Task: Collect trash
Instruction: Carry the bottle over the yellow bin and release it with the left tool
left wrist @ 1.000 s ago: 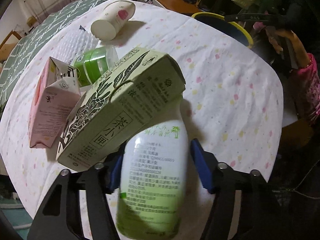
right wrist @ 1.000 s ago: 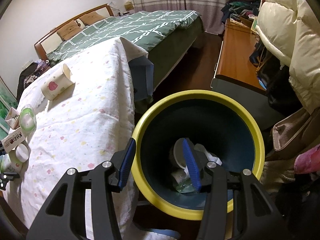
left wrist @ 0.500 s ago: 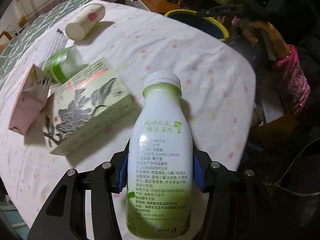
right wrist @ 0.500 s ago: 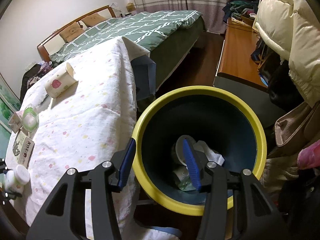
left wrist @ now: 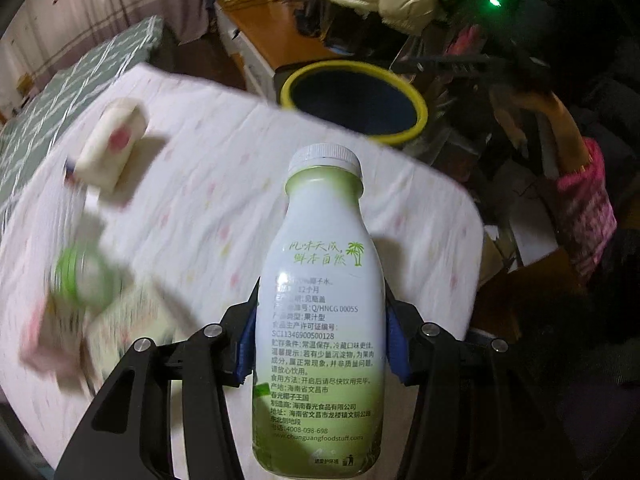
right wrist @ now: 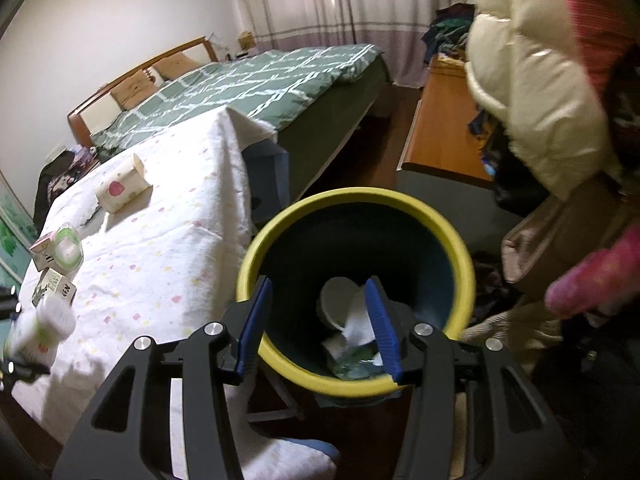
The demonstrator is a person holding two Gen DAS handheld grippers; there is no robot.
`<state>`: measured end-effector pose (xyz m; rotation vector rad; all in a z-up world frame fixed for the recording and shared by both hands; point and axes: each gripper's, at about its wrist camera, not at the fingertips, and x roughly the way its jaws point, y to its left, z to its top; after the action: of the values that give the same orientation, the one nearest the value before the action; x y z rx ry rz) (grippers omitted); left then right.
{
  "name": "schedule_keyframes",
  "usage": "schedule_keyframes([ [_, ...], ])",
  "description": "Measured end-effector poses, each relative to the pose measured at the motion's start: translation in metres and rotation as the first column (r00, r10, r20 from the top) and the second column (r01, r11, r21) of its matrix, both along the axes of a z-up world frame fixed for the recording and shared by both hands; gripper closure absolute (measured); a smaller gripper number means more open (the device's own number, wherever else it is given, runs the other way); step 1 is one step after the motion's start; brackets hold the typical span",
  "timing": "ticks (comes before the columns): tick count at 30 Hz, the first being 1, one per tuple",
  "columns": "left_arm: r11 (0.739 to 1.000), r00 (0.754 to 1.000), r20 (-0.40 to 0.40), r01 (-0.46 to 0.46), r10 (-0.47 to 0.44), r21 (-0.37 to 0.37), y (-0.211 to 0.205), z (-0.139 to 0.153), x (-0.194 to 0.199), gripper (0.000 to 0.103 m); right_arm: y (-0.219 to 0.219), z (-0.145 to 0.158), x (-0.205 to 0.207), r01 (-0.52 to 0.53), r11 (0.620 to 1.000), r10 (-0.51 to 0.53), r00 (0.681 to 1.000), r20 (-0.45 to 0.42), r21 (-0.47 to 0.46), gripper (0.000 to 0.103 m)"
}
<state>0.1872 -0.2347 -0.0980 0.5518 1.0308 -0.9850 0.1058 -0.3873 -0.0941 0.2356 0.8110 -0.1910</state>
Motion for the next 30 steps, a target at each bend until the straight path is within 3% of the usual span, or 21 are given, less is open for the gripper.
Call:
schedule_keyframes([
  [9, 0.994, 0.994, 0.027, 0.109, -0.108, -0.025, -0.133, 0.007, 0.041, 0.052, -0.032, 0.005, -0.055, 0.100, 0.995, -0.100, 0.995, 0.012, -0.026, 0.056],
  [18, 0.996, 0.996, 0.007, 0.088, -0.088, 0.013, -0.254, -0.034, 0.081, 0.051, -0.056, -0.009, -0.085, 0.159, 0.987, -0.159, 0.987, -0.027, -0.007, 0.056],
  [20, 0.997, 0.997, 0.011, 0.074, -0.074, 0.015, -0.267, -0.041, 0.086, 0.050, -0.058, -0.011, -0.087, 0.167, 0.986, -0.167, 0.985, -0.036, -0.004, 0.056],
  [21, 0.998, 0.997, 0.022, 0.067, -0.067, 0.013, -0.272, -0.043, 0.088, 0.038, -0.059, -0.012, -0.088, 0.169, 0.986, -0.169, 0.985, -0.038, -0.003, 0.056],
  [23, 0.999, 0.997, 0.063, 0.041, -0.041, -0.003, -0.280, -0.040, 0.091, 0.026, -0.060, -0.014, -0.089, 0.170, 0.985, -0.170, 0.985, -0.039, 0.003, 0.056],
  [30, 0.986, 0.993, 0.092, -0.054, 0.070, -0.161, -0.228, 0.013, 0.075, 0.021, -0.052, -0.019, -0.086, 0.137, 0.990, -0.136, 0.990, -0.035, 0.024, 0.056],
])
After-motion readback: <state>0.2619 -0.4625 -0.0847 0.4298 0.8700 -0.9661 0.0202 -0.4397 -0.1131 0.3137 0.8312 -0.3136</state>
